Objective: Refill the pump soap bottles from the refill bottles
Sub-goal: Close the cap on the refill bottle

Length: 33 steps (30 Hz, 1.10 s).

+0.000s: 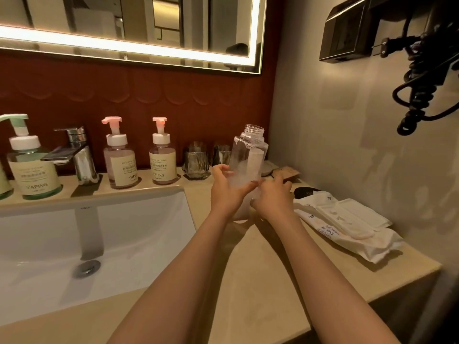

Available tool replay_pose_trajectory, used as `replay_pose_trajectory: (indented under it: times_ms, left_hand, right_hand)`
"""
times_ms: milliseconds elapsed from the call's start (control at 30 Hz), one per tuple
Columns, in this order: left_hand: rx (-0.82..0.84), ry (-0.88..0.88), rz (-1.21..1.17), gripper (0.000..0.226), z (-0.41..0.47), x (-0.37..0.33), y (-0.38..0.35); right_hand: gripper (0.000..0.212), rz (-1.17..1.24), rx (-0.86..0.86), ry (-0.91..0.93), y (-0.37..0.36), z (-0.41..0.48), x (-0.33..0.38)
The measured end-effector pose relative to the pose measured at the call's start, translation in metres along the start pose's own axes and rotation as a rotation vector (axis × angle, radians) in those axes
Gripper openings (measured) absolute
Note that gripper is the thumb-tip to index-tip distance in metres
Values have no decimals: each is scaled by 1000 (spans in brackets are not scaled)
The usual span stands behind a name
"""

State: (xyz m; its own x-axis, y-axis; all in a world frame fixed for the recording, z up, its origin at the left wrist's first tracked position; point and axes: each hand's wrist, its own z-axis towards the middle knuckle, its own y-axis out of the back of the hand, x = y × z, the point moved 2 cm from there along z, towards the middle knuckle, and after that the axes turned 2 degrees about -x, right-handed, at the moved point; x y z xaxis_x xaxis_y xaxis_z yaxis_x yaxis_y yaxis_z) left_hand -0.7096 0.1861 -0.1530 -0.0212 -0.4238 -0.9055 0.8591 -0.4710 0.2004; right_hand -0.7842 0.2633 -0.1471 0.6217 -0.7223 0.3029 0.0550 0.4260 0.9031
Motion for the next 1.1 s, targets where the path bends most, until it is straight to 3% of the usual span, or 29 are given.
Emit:
replay_pose_trajectory:
  times_ms: [233, 300, 433, 600, 733, 867, 1000, 1100]
  left_hand:
    - [-315, -49, 59, 74, -6, 12, 18]
    - [-329, -61, 83, 78, -4, 18, 23]
    - [-350, -96, 201, 78, 0, 22, 32]
    - [-302, -126, 393, 72, -7, 22, 33]
    - [-278, -112, 436, 72, -8, 21, 34]
    - [-269, -92, 409, 73, -10, 16, 35]
    - [-243, -76, 297, 74, -9, 10, 39]
    - [-136, -67, 129, 73, -9, 7, 35]
  right_hand:
    - [48, 553, -608, 41, 33, 4, 19]
    - [46, 784, -653, -70, 36, 9, 25]
    - [28, 1396, -638, -275, 48, 24, 27]
    - [28, 1725, -620, -160, 58, 20, 44]
    - [33, 1734, -551, -127, 52, 20, 53]
    - [30, 1779, -373, -100, 41, 20, 57]
    - [50, 1798, -221, 73, 43, 15, 60]
    - [52, 1706, -168, 213, 52, 12, 58]
